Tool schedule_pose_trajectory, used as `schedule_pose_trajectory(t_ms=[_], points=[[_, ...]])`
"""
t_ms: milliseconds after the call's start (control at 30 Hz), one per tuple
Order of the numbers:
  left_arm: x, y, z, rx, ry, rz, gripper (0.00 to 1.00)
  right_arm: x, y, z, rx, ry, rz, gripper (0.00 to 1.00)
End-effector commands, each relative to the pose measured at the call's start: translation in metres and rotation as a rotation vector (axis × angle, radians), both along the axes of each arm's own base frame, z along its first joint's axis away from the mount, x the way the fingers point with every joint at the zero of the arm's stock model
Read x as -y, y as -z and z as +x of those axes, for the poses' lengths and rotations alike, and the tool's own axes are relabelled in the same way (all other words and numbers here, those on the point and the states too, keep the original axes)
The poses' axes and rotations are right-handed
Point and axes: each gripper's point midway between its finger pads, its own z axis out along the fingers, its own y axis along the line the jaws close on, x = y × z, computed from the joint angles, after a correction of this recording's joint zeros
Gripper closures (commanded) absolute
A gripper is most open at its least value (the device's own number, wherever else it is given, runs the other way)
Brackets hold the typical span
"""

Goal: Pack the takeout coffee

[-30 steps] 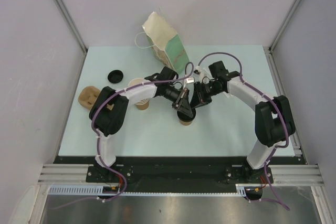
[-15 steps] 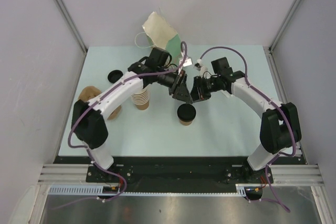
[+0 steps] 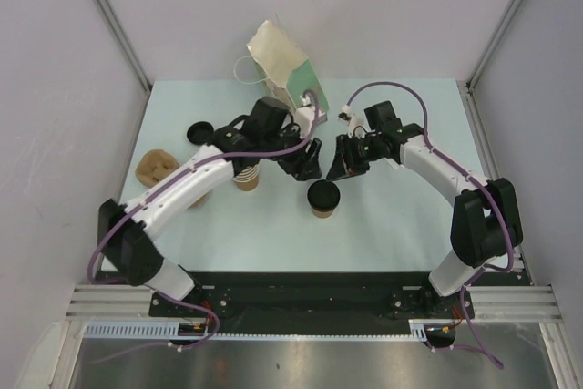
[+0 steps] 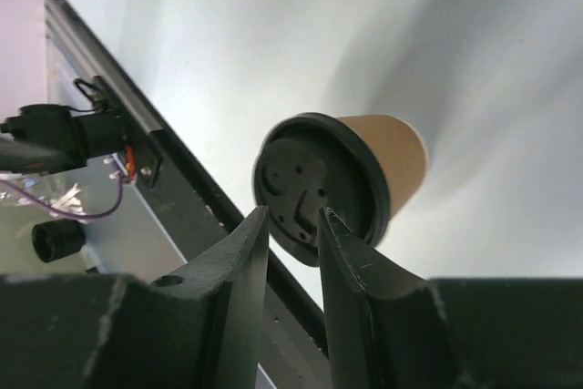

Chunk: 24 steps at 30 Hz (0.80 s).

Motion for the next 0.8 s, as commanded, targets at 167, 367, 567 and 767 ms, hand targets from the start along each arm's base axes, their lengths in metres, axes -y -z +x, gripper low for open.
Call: schedule_pose_trajectory(t_ms=[167,367,567,767], points=[[0.019,0.053,0.028,-0.059,-0.053,0.136,0.53,0.022,0.008,-0.015,-0.006,-0.001,-0.127,0.66],[0.029,0.068,0.027,-0.097,-0.033,0.128,0.62,0.017,0.018,-0.020,-0.035,-0.020,-0.139,0.67],[0.034,0.082,0.029,-0.135,-0.039,0.129,0.67,0.018,0.025,-0.021,-0.046,-0.015,-0.160,0.69],[0.035,0.092,0.032,-0.143,-0.054,0.139,0.70,0.018,0.028,-0.021,-0.056,-0.013,-0.164,0.70]])
